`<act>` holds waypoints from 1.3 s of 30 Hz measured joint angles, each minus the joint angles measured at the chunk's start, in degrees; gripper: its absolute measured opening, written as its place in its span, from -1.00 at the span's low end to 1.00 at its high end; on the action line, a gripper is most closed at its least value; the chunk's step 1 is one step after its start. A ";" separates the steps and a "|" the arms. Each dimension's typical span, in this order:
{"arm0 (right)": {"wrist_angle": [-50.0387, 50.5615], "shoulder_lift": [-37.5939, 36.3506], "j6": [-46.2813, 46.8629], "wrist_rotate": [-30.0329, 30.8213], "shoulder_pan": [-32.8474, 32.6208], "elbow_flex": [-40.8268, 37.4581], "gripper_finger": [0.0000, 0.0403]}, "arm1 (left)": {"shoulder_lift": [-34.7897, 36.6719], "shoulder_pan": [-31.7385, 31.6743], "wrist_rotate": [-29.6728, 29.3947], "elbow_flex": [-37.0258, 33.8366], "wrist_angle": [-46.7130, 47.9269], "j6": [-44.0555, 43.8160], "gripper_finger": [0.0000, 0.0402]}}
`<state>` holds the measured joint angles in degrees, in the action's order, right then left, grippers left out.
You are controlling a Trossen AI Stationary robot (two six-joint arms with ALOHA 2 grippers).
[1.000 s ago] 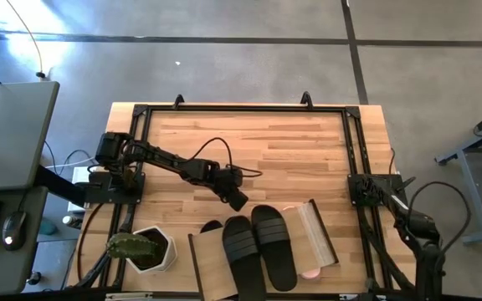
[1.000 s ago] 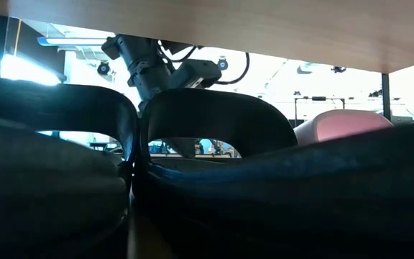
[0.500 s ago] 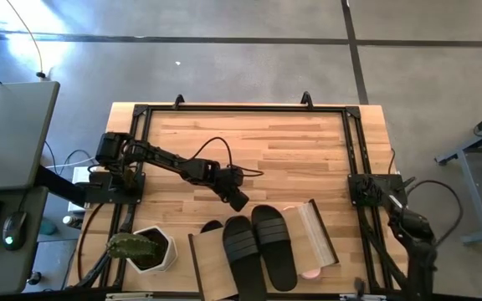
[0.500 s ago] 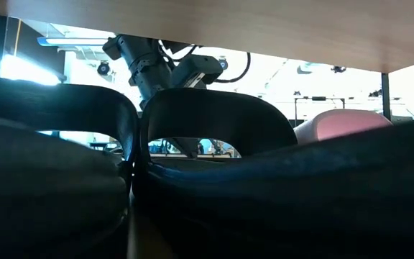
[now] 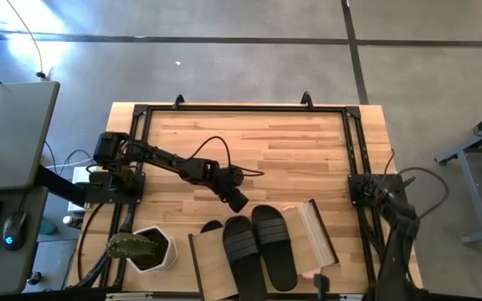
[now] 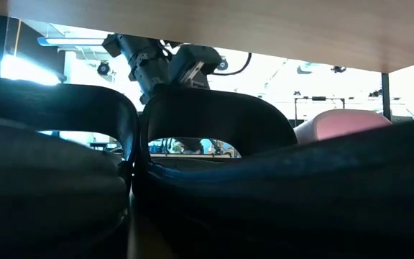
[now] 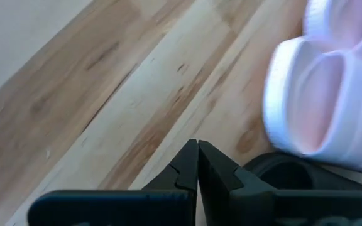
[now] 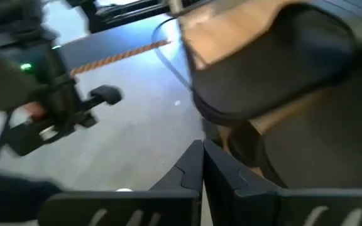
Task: Pick and place slides into the shelf
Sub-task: Adjust the slippers on the shelf
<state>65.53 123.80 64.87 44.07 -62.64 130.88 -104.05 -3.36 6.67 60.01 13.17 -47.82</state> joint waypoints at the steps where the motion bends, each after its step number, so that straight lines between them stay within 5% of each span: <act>1: -1.40 -1.35 -2.66 -1.16 0.81 -0.83 -1.00 | 0.37 0.00 0.01 0.00 -0.31 0.49 -1.00; 15: -2.82 -14.85 -31.87 -16.52 19.26 -2.35 -1.00 | 5.05 -0.71 -4.59 -0.01 -1.60 4.39 -1.00; 23: 4.61 -19.69 -35.29 -23.03 29.93 -2.39 -1.00 | 5.05 -4.41 -3.21 0.02 -6.77 5.04 -1.00; 34: -4.40 -20.68 -44.48 -41.34 42.77 -2.39 -1.00 | 6.89 -5.25 -0.04 0.02 -11.25 7.09 -1.00; 39: 1.32 -20.04 -45.50 -37.86 44.51 -2.46 -1.00 | 8.65 -5.27 -0.70 0.04 -13.96 7.11 -1.00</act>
<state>66.85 103.76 19.37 6.20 -18.14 128.42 -95.40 -8.62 5.97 60.05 -0.79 -40.71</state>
